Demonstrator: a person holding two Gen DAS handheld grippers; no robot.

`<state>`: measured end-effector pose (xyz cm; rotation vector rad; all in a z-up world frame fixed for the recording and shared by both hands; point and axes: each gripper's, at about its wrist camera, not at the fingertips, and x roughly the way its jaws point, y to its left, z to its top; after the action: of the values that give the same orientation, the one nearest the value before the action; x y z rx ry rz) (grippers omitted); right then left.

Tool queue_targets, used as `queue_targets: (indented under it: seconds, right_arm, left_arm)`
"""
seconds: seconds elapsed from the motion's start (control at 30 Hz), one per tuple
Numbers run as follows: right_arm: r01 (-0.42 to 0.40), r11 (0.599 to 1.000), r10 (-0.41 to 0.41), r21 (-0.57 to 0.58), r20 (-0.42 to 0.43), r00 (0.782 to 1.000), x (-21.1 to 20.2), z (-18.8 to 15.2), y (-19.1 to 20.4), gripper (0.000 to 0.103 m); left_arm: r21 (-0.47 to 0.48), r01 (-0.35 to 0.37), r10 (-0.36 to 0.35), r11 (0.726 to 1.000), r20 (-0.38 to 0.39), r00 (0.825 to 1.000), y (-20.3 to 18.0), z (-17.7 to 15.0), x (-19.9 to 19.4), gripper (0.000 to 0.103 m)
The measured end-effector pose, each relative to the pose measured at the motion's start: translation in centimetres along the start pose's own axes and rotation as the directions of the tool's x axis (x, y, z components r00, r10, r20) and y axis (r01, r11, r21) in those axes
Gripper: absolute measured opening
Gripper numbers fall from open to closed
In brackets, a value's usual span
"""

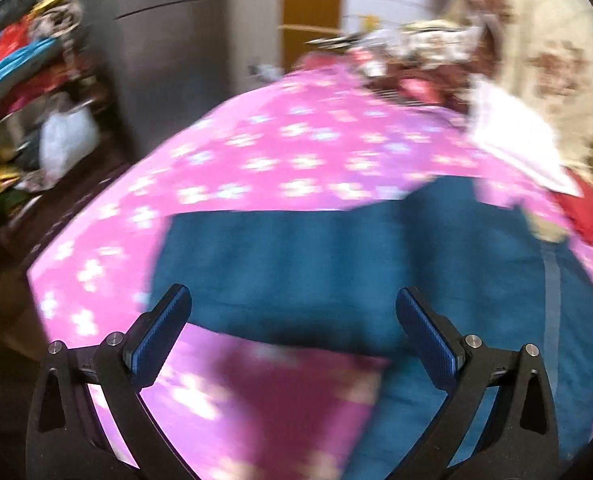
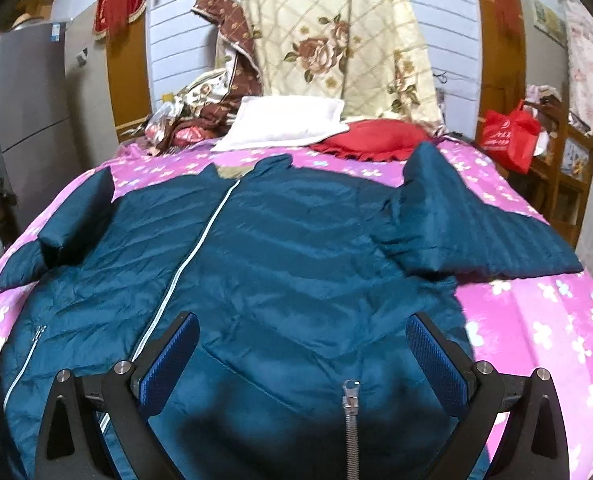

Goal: Fold large clothes

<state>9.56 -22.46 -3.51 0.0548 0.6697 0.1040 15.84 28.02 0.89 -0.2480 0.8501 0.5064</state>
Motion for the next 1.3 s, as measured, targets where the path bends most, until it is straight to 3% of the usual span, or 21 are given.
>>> queue_targets:
  seconds: [0.1, 0.23, 0.37, 0.63, 0.73, 0.8, 0.87, 1.0, 1.13, 1.3]
  right_arm:
    - [0.001, 1.0, -0.001, 0.004, -0.019, 1.0, 0.5, -0.2, 0.1, 0.103]
    - [0.012, 1.0, -0.012, 0.004, -0.033, 0.999, 1.0, -0.4, 0.2, 0.103]
    - [0.012, 1.0, -0.012, 0.005, -0.075, 0.997, 2.3, -0.6, 0.4, 0.103]
    - [0.035, 0.999, -0.034, 0.005, -0.088, 0.996, 2.7, -0.8, 0.4, 0.103]
    - [0.041, 0.999, -0.039, 0.013, -0.091, 0.995, 2.8, -0.8, 0.3, 0.103]
    - [0.043, 0.999, -0.041, 0.018, -0.095, 0.995, 2.9, -0.8, 0.2, 0.103]
    - [0.048, 0.999, -0.046, 0.02, -0.095, 0.994, 2.9, -0.8, 0.1, 0.103]
    - [0.084, 0.996, -0.081, 0.037, -0.069, 0.994, 2.3, -0.6, -0.6, 0.103]
    - [0.106, 0.992, -0.102, 0.061, -0.075, 0.992, 2.3, -0.5, -1.5, 0.103]
    - [0.113, 0.991, -0.106, 0.072, -0.093, 0.99, 2.5, -0.5, -1.9, 0.103]
  left_arm:
    - [-0.051, -0.086, 0.083, 0.995, -0.061, 0.995, 5.5, -0.6, 4.6, 0.103]
    - [-0.13, -0.117, 0.096, 0.985, -0.155, 0.983, 10.7, -2.3, 9.4, 0.102]
    - [-0.129, -0.094, 0.068, 0.987, -0.192, 0.979, 10.9, -2.9, 12.1, 0.103]
    - [-0.062, -0.063, 0.052, 0.996, -0.17, 0.984, 8.6, -1.6, 13.8, 0.101]
    - [-0.017, -0.023, 0.021, 1.0, -0.121, 0.992, 6.9, -1.6, 13.0, 0.067]
    - [0.008, -0.029, 0.029, 1.0, -0.105, 0.994, 5.9, -1.7, 12.4, 0.025]
    - [0.009, -0.067, 0.067, 0.998, -0.092, 0.993, 5.3, -1.8, 11.9, 0.015]
    - [-0.145, -0.198, 0.195, 0.969, -0.033, 0.98, 9.3, -1.3, 9.7, 0.011]
    - [-0.261, -0.301, 0.296, 0.917, -0.06, 0.953, 16.0, -0.6, 8.0, 0.011]
    - [-0.267, -0.353, 0.349, 0.897, -0.064, 0.935, 18.8, 0.0, 6.2, 0.009]
